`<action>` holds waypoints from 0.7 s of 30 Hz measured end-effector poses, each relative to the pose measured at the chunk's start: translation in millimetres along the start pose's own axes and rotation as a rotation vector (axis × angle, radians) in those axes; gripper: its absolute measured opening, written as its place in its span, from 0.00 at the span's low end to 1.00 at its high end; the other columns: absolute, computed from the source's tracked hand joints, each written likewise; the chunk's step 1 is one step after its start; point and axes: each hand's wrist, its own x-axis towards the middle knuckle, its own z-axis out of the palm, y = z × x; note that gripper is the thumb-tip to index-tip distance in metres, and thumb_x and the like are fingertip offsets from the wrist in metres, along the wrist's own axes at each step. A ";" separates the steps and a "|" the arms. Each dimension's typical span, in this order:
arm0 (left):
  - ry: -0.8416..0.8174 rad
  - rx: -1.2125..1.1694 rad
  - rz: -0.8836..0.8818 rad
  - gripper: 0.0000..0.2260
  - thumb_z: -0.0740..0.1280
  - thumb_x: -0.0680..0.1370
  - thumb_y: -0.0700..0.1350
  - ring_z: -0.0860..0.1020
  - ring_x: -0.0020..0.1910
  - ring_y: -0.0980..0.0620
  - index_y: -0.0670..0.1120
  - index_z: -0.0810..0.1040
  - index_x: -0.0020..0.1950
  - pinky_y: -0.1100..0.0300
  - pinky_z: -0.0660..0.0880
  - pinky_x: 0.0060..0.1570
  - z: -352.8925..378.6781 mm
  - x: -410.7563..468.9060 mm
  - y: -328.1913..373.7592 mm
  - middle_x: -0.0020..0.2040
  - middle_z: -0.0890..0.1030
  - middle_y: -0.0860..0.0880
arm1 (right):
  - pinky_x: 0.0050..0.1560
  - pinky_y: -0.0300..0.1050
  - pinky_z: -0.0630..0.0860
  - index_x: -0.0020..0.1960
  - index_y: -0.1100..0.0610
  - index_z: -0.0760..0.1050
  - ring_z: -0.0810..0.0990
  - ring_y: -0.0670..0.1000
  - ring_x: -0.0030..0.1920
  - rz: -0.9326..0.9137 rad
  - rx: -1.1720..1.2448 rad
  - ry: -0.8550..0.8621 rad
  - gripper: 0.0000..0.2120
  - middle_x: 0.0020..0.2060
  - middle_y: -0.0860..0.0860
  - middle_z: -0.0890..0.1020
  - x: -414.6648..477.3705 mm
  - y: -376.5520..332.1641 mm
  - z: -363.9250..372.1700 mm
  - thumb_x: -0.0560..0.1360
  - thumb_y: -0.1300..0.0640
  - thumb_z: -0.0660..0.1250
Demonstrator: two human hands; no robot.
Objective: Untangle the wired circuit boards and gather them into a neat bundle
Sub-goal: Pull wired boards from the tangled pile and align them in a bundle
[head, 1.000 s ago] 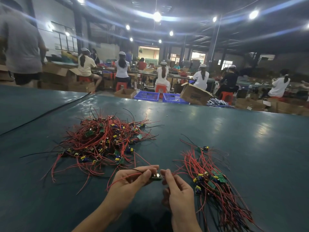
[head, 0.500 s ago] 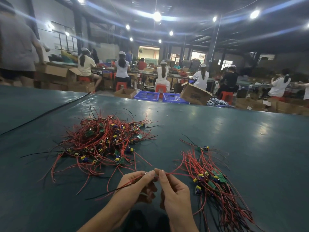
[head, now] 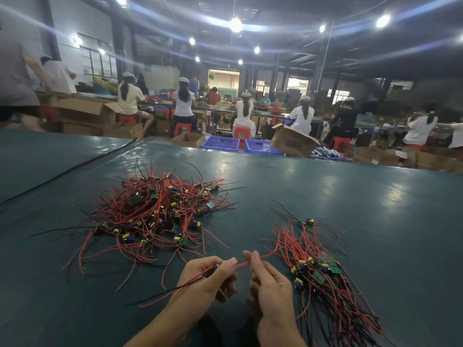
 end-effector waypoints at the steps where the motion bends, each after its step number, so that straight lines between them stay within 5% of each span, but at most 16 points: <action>1: 0.004 0.015 0.020 0.14 0.70 0.70 0.56 0.78 0.29 0.51 0.46 0.82 0.33 0.61 0.73 0.30 0.3 -0.2 0.4 0.29 0.81 0.44 | 0.20 0.36 0.59 0.44 0.58 0.86 0.60 0.43 0.20 0.005 0.022 0.038 0.10 0.21 0.46 0.64 2.8 -2.5 -2.9 0.73 0.53 0.70; 6: -0.009 0.054 0.092 0.15 0.71 0.68 0.57 0.77 0.27 0.52 0.46 0.82 0.32 0.62 0.73 0.29 1.7 -0.7 1.7 0.27 0.80 0.45 | 0.16 0.34 0.59 0.46 0.58 0.85 0.60 0.41 0.18 0.017 0.143 0.157 0.09 0.22 0.45 0.68 14.5 -16.8 -17.7 0.76 0.55 0.69; 12: 0.064 0.002 0.118 0.15 0.71 0.67 0.55 0.75 0.25 0.51 0.44 0.79 0.28 0.62 0.72 0.27 -4.8 0.8 2.9 0.25 0.77 0.45 | 0.24 0.35 0.70 0.52 0.50 0.83 0.77 0.42 0.28 -0.349 -0.100 0.130 0.08 0.39 0.48 0.87 14.3 -12.5 -20.0 0.77 0.58 0.68; 21: -0.013 0.040 0.119 0.18 0.70 0.65 0.61 0.76 0.26 0.49 0.45 0.80 0.29 0.61 0.72 0.29 -2.8 -0.6 0.6 0.26 0.78 0.45 | 0.18 0.36 0.68 0.50 0.52 0.83 0.75 0.44 0.22 -0.125 0.193 0.217 0.07 0.39 0.54 0.87 13.5 -16.9 -17.8 0.78 0.57 0.67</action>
